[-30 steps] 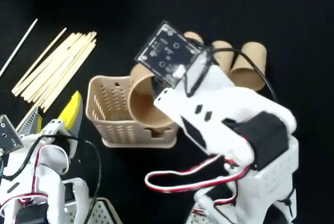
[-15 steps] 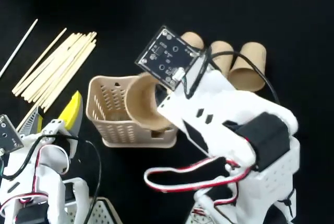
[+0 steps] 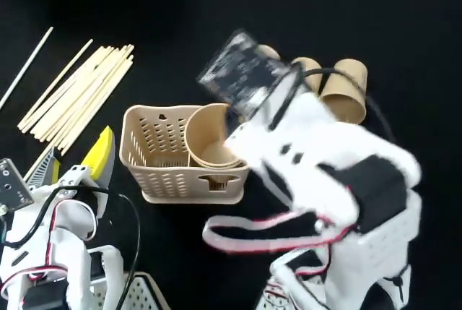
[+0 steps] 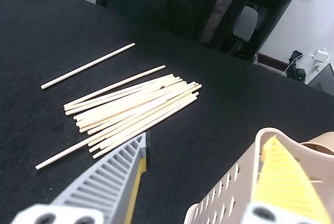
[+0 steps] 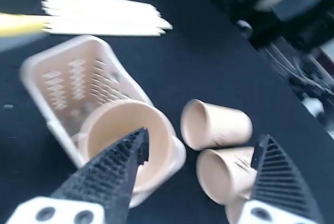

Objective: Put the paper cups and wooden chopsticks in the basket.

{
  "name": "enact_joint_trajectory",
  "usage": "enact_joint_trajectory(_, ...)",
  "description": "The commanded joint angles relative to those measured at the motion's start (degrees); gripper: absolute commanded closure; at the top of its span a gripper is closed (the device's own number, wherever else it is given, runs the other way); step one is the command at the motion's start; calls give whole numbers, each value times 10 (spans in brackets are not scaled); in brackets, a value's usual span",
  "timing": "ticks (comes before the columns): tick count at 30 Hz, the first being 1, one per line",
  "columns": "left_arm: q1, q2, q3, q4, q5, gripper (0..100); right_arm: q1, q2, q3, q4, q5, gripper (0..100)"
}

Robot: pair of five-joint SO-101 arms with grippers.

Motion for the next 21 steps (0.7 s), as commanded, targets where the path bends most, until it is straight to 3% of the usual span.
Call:
enact_joint_trajectory(1, 3, 4, 0, -11, 1, 661, 137, -2, 25, -6, 91, 674)
enact_joint_trajectory(6, 3, 4, 0, -11, 1, 661, 309, 0, 167, -38, 325, 674)
enact_joint_trajectory(11, 3, 4, 0, -11, 1, 661, 426, 0, 375, -254, 479, 674)
enact_joint_trajectory(14, 3, 4, 0, -11, 1, 661, 454, 0, 503, -422, 505, 674)
enact_joint_trajectory(21, 4, 4, 0, -11, 1, 661, 439, 13, 702, -731, 506, 674)
